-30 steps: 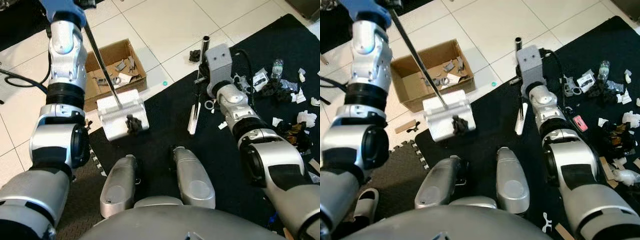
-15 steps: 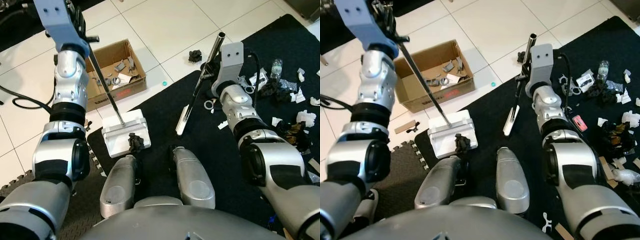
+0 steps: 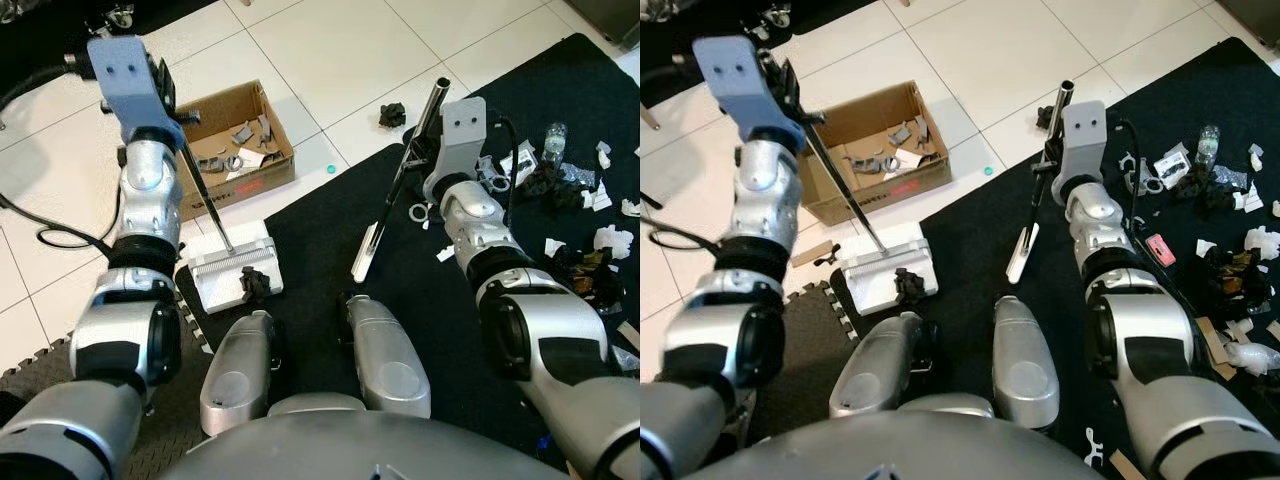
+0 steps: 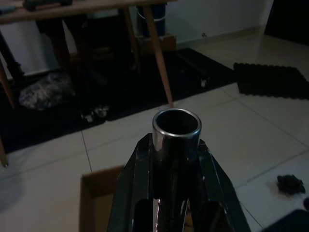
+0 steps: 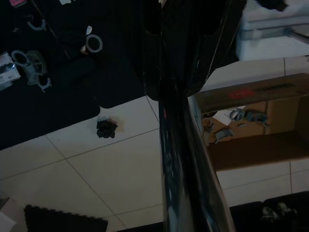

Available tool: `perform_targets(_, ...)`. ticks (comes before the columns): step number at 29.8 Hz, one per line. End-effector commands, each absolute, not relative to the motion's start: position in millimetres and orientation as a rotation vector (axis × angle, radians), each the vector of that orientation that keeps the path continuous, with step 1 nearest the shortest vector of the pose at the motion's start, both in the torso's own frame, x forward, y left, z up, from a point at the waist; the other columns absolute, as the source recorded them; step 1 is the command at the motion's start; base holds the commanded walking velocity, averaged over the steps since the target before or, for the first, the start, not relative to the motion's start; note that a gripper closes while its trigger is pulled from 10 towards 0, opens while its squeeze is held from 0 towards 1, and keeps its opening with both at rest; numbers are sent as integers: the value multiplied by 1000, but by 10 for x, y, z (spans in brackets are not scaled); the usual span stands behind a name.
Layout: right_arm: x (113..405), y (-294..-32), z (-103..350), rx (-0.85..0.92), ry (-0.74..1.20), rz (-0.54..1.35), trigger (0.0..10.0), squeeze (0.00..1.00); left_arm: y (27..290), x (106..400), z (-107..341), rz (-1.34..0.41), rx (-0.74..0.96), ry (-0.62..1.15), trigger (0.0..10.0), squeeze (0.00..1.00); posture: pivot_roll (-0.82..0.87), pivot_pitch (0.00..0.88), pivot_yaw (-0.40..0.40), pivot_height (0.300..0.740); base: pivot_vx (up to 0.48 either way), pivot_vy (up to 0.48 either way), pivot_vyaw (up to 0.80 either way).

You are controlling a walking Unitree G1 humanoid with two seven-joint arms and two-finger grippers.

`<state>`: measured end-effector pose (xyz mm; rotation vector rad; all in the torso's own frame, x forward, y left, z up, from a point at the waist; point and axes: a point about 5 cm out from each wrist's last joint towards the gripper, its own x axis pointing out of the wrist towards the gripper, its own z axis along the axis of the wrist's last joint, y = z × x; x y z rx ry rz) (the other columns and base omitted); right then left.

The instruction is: Sweep floor

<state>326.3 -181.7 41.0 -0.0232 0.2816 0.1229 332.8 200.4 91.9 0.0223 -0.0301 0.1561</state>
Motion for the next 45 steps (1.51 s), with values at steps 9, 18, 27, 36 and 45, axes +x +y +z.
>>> perform_targets(9, 3065, -1852, 196, -40, 327, 89, 10000, 0, 1927, 3105, 610, 129, 69, 30, 10000, 0, -42, 87, 9, 740, 0, 0, 0)
perform_targets(18, 2971, -1838, 101, -54, 346, 85, 10000, 0, 1927, 2974, 452, 122, 87, 74, 10000, 0, -37, 90, 18, 740, 0, 0, 0)
perform_targets(27, 2815, -1831, -35, -143, 360, 21, 10000, 0, 1959, 2718, 98, 155, 97, 227, 10000, 0, -24, 85, 26, 740, 0, 0, 0)
perform_targets(36, 2799, -1818, -46, -101, 354, 11, 10000, 0, 2043, 2557, -119, 186, 139, 352, 10000, 0, -28, 80, 20, 740, 0, 0, 0)
perform_targets(45, 2787, -1801, -58, -67, 357, 25, 10000, 0, 1968, 2484, -196, 111, 255, 363, 10000, 0, -31, 73, 11, 740, 0, 0, 0)
